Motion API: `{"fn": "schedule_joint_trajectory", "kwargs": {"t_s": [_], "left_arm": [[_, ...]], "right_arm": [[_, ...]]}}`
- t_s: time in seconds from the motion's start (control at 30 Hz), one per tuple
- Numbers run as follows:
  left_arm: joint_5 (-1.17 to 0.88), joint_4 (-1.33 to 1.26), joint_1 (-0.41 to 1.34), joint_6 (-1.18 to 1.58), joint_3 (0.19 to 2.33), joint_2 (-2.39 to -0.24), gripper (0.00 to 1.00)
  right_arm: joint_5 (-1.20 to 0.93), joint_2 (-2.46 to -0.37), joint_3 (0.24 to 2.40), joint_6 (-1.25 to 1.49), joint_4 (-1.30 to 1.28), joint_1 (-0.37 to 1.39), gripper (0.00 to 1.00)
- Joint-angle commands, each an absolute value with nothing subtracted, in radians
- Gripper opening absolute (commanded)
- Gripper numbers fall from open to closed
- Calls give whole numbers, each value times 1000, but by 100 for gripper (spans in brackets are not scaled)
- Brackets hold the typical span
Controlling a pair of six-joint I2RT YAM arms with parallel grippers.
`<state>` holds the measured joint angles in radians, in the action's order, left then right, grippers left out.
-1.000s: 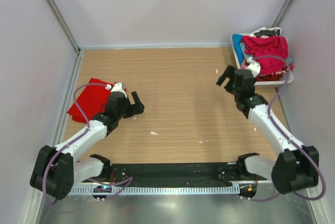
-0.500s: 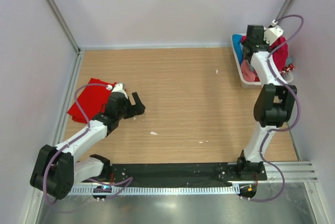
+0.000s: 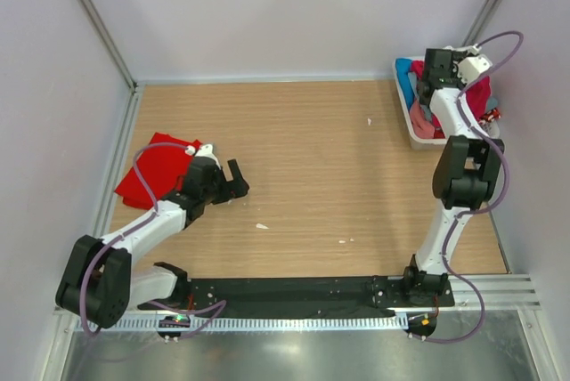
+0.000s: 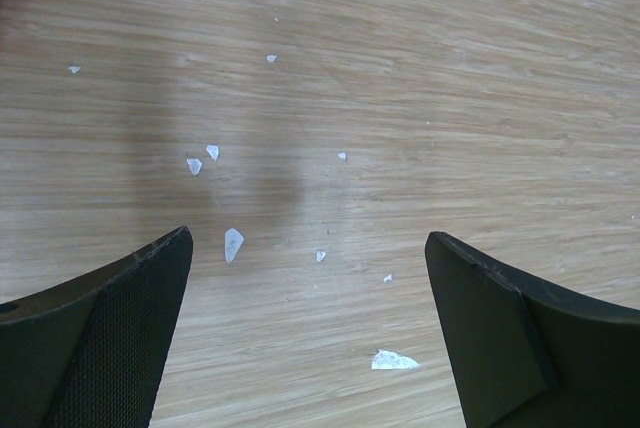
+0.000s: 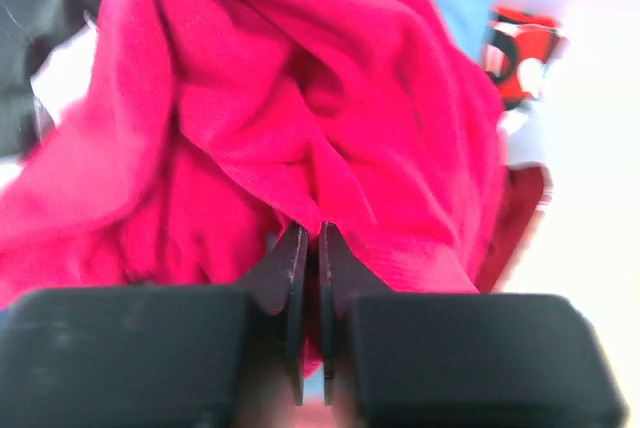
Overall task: Fold and stack the t-shirts
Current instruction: Grab the tshirt from the pile, then move the tshirt to the center of the board
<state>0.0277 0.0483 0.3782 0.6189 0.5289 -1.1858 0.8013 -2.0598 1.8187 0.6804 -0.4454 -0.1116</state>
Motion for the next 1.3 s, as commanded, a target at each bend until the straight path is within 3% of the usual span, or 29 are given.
{"fn": "schedule_joint_trajectory", "kwargs": {"t_s": [0.0, 0.2, 0.37, 0.5, 0.67, 0.8, 0.87, 0.9, 0.97, 1.0, 1.17, 1.27], "left_arm": [[11, 14, 382, 612, 552, -1201, 100], [9, 12, 382, 611, 554, -1198, 100], [21, 9, 382, 603, 540, -1161, 100], [43, 8, 382, 595, 528, -1125, 100], [83, 8, 383, 591, 497, -1034, 100], [113, 9, 382, 586, 471, -953, 100], [120, 11, 383, 584, 459, -922, 100], [118, 9, 382, 583, 456, -917, 100], [118, 11, 382, 583, 454, -911, 100], [120, 14, 382, 583, 454, -911, 100], [89, 6, 382, 583, 459, -928, 100], [37, 0, 383, 581, 462, -937, 100]], "right_arm": [[888, -1814, 1700, 599, -196, -55, 1], [901, -1600, 1614, 405, -50, 130, 1], [443, -1381, 1543, 268, -17, 320, 1], [237, -1272, 1585, 311, -116, 390, 1], [256, -1141, 1592, 304, -155, 390, 1], [432, -1080, 1519, 313, -254, 388, 1], [515, -1051, 1428, 331, -311, 387, 11], [531, -1043, 1395, 343, -372, 387, 28], [583, -1020, 1280, 431, -434, 387, 75], [594, -1011, 1241, 457, -484, 385, 93], [478, -915, 1005, 543, -528, 385, 95], [334, -897, 936, 534, -529, 385, 86]]}}
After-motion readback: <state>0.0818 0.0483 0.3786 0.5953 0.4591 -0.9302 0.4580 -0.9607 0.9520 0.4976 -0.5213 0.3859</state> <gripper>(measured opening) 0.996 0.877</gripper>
